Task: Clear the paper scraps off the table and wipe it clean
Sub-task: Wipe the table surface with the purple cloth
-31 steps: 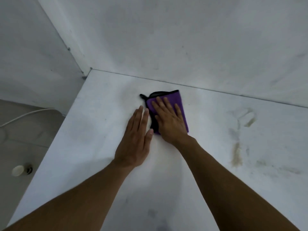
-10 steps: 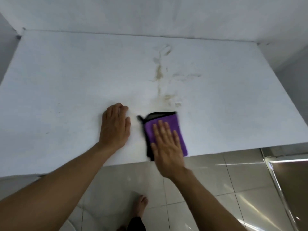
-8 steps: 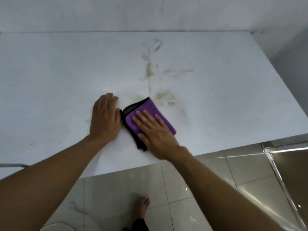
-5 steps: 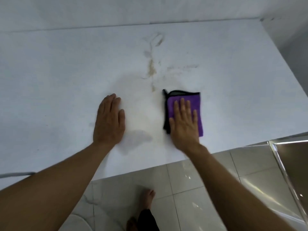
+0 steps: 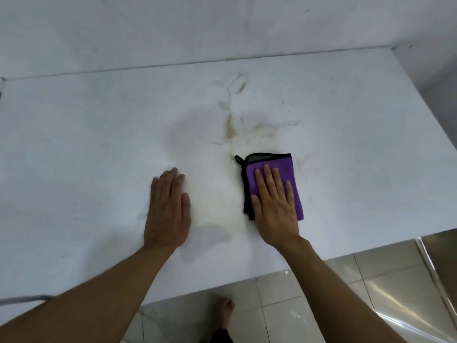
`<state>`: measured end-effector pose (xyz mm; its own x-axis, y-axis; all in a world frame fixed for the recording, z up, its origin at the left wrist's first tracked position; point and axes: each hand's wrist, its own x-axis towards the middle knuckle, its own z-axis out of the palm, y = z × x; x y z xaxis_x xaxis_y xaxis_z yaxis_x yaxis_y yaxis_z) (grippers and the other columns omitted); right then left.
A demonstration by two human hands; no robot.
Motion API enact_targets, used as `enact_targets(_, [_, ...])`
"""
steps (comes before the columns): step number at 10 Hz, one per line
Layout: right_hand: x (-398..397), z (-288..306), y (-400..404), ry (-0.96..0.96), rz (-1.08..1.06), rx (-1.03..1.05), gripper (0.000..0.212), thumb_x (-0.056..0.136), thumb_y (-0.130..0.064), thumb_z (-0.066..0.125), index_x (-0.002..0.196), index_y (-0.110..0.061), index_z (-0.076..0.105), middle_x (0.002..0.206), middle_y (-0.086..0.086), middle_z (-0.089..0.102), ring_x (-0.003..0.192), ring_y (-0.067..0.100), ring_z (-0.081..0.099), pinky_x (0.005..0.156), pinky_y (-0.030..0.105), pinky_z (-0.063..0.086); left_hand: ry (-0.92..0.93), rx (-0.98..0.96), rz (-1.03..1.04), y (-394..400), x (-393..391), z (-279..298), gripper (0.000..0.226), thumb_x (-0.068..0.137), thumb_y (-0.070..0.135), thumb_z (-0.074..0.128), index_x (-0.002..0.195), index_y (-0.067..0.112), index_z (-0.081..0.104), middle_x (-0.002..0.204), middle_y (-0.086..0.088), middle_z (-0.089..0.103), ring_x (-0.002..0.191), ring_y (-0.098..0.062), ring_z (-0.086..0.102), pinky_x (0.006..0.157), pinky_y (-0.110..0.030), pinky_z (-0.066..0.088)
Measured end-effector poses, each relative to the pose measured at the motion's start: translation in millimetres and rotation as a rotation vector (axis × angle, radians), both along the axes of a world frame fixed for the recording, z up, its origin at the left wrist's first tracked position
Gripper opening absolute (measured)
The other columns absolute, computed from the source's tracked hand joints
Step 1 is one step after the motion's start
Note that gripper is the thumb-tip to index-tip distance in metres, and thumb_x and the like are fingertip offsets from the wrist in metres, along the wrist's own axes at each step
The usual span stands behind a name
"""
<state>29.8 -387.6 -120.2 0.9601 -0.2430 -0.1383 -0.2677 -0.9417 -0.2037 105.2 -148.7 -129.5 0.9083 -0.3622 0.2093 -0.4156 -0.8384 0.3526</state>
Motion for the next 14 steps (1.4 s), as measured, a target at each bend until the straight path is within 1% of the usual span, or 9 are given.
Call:
enact_targets(3, [-12,1,48,0.016,0.112,-0.006,0.061,0.104,-0.040,0.016,0.158,-0.021,-0.003,0.166,0.000,-0.010,0.152,0.017,-0.014,0.124,0.048,0.002,0.002,-0.015,0.000,1,-1,-3,0.044,0.103,0.017,0.033,0.140,-0.003,0.047,0.150,-0.020,0.043,0.144,-0.034,0.036,0.123,-0.052,0.017])
enact_targets(6, [5,-5,70,-0.049,0.286,-0.087,0.061,0.101,-0.043,0.018,0.159,-0.022,0.011,0.167,0.002,0.006,0.153,0.019,0.002,0.122,0.049,0.009,-0.039,-0.050,0.002,0,2,-8,0.044,0.100,0.018,0.037,0.137,-0.003,0.050,0.145,-0.021,0.048,0.140,-0.035,0.041,0.123,-0.051,0.017])
enact_targets(7, [38,-6,89,-0.040,0.538,-0.111,0.061,0.099,-0.044,0.018,0.156,-0.023,0.023,0.164,0.002,0.019,0.152,0.019,0.014,0.122,0.048,0.012,-0.108,-0.063,0.047,9,-3,-28,0.049,0.096,0.014,0.037,0.138,-0.010,0.049,0.142,-0.026,0.052,0.136,-0.039,0.046,0.122,-0.051,0.018])
enact_targets(8, [57,-15,48,-0.120,0.451,-0.186,0.056,0.103,-0.041,0.024,0.152,-0.016,0.035,0.158,0.010,0.034,0.147,0.028,0.031,0.117,0.053,0.023,-0.118,0.002,0.085,20,13,-33,0.048,0.096,0.022,0.034,0.131,-0.003,0.056,0.135,-0.024,0.058,0.129,-0.040,0.052,0.119,-0.052,0.026])
enact_targets(9, [54,-15,40,-0.063,0.087,-0.205,0.058,0.103,-0.040,0.020,0.157,-0.022,0.017,0.165,0.005,0.015,0.153,0.024,0.009,0.123,0.048,0.006,-0.214,-0.047,-1.403,-15,38,-36,0.032,0.102,0.030,0.034,0.117,0.014,0.058,0.101,-0.018,0.068,0.100,-0.033,0.058,0.097,-0.045,0.044])
enact_targets(10, [61,-20,92,-0.082,0.327,-0.124,0.059,0.102,-0.041,0.017,0.158,-0.025,0.012,0.166,0.000,0.009,0.153,0.020,0.004,0.123,0.046,0.002,-0.079,-0.008,-1.024,13,31,-38,0.044,0.103,0.008,0.025,0.129,0.032,0.051,0.094,-0.038,0.065,0.088,-0.026,0.049,0.077,-0.055,0.053])
enact_targets(11, [64,-13,102,-0.053,0.528,-0.119,0.058,0.102,-0.043,0.017,0.158,-0.028,0.009,0.166,-0.001,0.009,0.153,0.019,0.005,0.123,0.045,0.002,-0.071,0.048,0.193,48,32,-41,0.054,0.103,0.033,0.016,0.145,0.013,0.045,0.147,-0.018,0.047,0.134,-0.030,0.042,0.117,-0.027,0.013])
enact_targets(13, [70,-17,78,-0.133,0.116,-0.147,0.059,0.102,-0.041,0.020,0.158,-0.026,0.013,0.166,0.000,0.007,0.153,0.019,0.003,0.123,0.044,0.003,-0.176,0.054,0.113,39,35,-18,0.039,0.097,0.020,0.030,0.123,0.004,0.054,0.129,-0.018,0.054,0.120,-0.036,0.049,0.100,-0.045,0.033])
enact_targets(14, [63,-18,128,-0.180,0.229,-0.104,0.060,0.101,-0.041,0.019,0.158,-0.025,0.013,0.166,0.000,0.006,0.153,0.017,0.001,0.123,0.044,0.001,-0.188,0.062,0.143,34,54,-8,0.033,0.095,0.016,0.035,0.119,0.005,0.056,0.125,-0.017,0.056,0.114,-0.037,0.050,0.095,-0.045,0.034])
